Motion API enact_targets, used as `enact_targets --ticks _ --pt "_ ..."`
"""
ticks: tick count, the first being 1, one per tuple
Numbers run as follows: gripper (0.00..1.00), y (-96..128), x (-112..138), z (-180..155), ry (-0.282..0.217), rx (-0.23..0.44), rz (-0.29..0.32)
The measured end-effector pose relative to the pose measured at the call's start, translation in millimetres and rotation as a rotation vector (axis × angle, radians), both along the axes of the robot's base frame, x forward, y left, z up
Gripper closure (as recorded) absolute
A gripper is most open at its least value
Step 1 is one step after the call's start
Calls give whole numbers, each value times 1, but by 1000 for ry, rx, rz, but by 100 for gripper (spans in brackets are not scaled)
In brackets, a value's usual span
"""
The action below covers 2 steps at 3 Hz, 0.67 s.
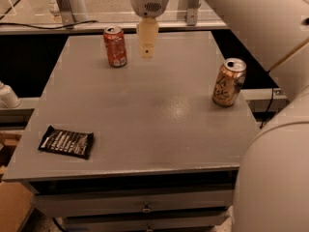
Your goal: Move coke can near orange can
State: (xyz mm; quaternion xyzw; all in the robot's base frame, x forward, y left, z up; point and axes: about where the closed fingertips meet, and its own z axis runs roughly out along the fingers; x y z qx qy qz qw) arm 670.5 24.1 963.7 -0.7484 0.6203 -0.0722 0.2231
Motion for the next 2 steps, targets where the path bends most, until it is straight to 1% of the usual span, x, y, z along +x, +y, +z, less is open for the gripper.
enact_targets --ticks 1,2 --pt "0 21 13 -7 -7 70 20" --pt "0 34 24 -11 21 169 15"
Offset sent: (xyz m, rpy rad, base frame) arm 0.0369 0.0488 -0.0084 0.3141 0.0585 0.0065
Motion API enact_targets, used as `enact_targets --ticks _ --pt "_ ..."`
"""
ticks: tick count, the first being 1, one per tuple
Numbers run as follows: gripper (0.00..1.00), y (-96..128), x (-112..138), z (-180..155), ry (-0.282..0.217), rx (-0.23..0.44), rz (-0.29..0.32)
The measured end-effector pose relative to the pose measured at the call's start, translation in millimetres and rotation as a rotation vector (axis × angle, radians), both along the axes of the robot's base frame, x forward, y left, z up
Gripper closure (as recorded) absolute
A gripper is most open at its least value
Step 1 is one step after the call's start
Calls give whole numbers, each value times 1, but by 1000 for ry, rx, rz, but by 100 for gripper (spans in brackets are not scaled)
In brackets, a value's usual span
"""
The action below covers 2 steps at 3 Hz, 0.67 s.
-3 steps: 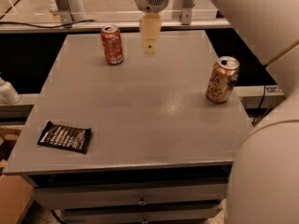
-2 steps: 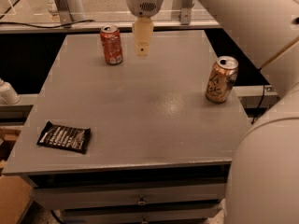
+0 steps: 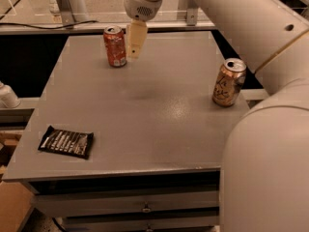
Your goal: Move coke can near orange can
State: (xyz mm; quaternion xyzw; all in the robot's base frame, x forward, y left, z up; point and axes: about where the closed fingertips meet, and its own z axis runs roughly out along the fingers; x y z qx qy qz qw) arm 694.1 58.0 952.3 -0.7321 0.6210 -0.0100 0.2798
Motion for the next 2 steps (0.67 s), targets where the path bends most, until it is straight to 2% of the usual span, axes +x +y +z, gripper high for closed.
enact_targets --ticks 2 --pt "0 18 14 -8 89 166 0"
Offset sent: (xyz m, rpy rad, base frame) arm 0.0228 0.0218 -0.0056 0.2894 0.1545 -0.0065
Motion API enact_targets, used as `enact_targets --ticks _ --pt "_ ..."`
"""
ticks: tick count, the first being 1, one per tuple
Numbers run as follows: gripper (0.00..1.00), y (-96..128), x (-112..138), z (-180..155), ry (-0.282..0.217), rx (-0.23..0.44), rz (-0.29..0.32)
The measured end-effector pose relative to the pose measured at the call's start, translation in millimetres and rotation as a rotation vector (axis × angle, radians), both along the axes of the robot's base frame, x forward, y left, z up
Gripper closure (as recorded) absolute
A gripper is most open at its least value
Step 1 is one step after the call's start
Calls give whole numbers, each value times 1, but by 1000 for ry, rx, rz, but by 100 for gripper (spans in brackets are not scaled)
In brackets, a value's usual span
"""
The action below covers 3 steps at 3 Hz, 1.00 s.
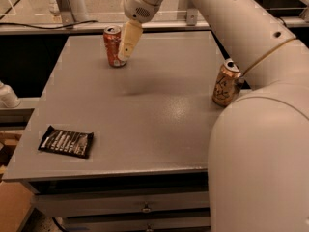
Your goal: Move coke can near orange can
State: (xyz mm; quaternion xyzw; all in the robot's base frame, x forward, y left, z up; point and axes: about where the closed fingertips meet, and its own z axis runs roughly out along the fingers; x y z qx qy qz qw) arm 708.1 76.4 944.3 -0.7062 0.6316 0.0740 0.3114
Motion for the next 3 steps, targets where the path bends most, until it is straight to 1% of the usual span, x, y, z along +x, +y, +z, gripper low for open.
enact_targets --ticks 1,2,3 --pt "0 9 1 -8 44 67 3" --pt "0 16 3 -18 69 100 -10" --pt "0 13 2 -19 35 127 -50"
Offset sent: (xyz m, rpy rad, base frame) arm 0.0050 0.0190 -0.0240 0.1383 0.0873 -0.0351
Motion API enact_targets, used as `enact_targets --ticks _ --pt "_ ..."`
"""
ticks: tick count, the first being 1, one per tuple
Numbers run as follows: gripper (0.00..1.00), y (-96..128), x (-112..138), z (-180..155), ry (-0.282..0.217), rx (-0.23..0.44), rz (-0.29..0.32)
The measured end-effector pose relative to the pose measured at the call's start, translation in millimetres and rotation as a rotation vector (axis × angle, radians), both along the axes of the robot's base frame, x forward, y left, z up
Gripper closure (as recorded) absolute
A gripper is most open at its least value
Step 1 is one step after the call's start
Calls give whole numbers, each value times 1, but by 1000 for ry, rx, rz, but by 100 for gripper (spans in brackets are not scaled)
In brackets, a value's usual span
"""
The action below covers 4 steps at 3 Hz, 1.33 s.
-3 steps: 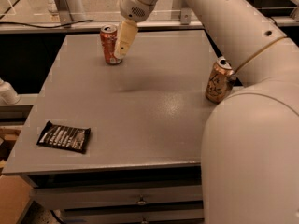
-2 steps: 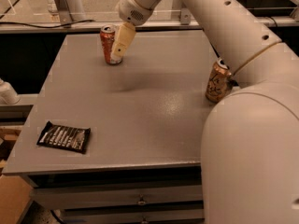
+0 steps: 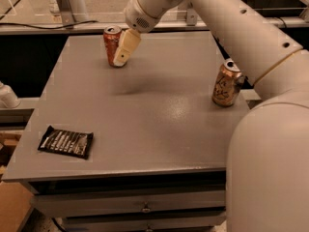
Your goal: Move coke can near orange can
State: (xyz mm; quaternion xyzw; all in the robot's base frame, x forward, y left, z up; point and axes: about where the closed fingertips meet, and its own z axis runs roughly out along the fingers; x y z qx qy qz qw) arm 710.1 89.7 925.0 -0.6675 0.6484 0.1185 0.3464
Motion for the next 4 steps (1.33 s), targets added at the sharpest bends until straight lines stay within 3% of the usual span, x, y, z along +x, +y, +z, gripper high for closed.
enact_targets --ticks 2,4 --pt "0 6 -1 -9 -8 23 3" --pt "0 17 20 -14 -27 138 -68"
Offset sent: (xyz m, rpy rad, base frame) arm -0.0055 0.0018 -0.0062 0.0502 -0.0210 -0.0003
